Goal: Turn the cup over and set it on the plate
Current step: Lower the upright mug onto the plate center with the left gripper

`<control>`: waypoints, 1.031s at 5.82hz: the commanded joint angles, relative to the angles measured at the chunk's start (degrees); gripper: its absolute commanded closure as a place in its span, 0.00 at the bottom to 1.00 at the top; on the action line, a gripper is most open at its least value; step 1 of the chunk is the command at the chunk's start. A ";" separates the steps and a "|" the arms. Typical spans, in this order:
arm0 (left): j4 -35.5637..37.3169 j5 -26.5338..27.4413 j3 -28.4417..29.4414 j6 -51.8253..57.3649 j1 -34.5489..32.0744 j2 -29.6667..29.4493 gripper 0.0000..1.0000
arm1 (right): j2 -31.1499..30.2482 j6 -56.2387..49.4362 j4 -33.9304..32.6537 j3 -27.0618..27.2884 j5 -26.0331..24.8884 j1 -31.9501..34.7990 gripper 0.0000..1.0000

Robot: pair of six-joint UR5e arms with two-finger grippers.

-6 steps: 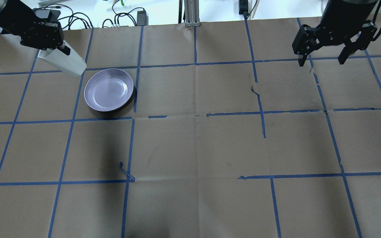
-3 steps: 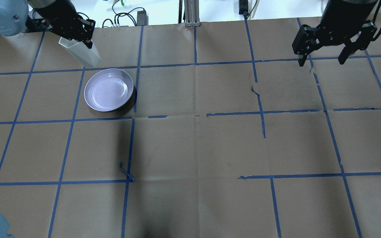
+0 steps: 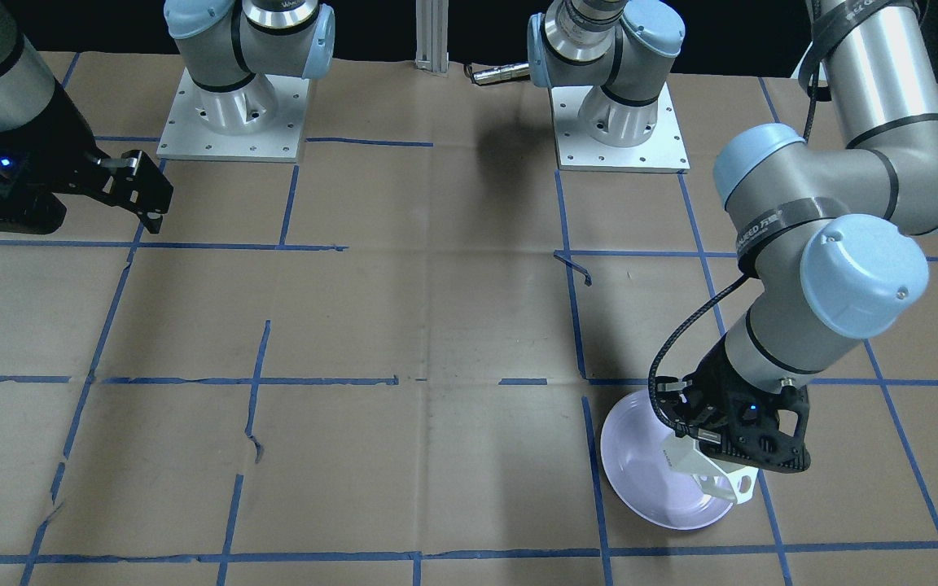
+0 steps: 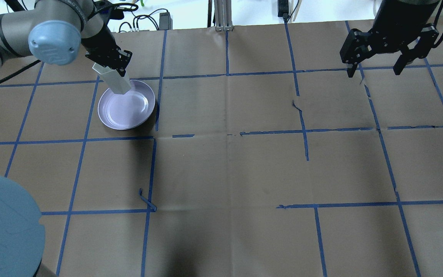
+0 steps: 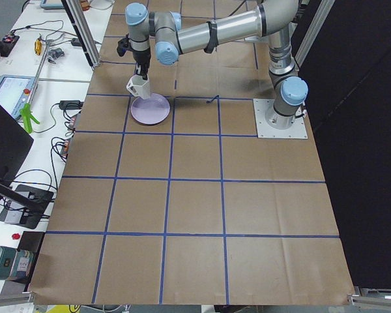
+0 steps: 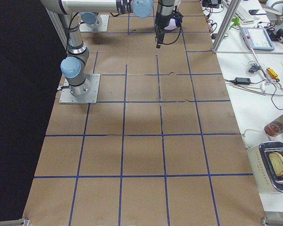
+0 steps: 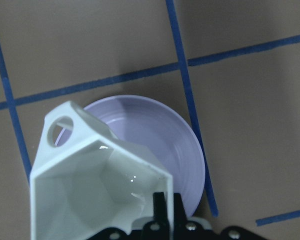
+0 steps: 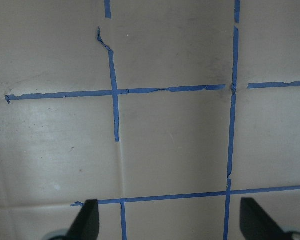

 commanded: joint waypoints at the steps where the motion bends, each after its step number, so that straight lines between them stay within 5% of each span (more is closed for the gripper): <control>1: 8.53 1.86 -5.43 0.42 0.00 -2.68 1.00 | 0.00 0.00 0.02 0.00 0.00 0.00 0.00; 3: 9.17 3.63 -7.03 0.77 -0.18 -4.10 1.00 | 0.00 0.00 -0.07 0.00 0.00 0.00 0.00; 4: 9.17 3.63 -6.86 0.68 -0.18 -4.10 0.61 | 0.00 0.00 0.02 0.00 0.00 0.00 0.00; 5: 9.08 3.81 -5.46 0.60 -0.18 -3.76 0.04 | 0.00 0.00 0.02 0.00 0.00 0.00 0.00; 6: 7.78 3.81 -5.28 0.60 -0.35 -2.01 0.01 | 0.00 0.00 -0.07 0.00 0.00 0.00 0.00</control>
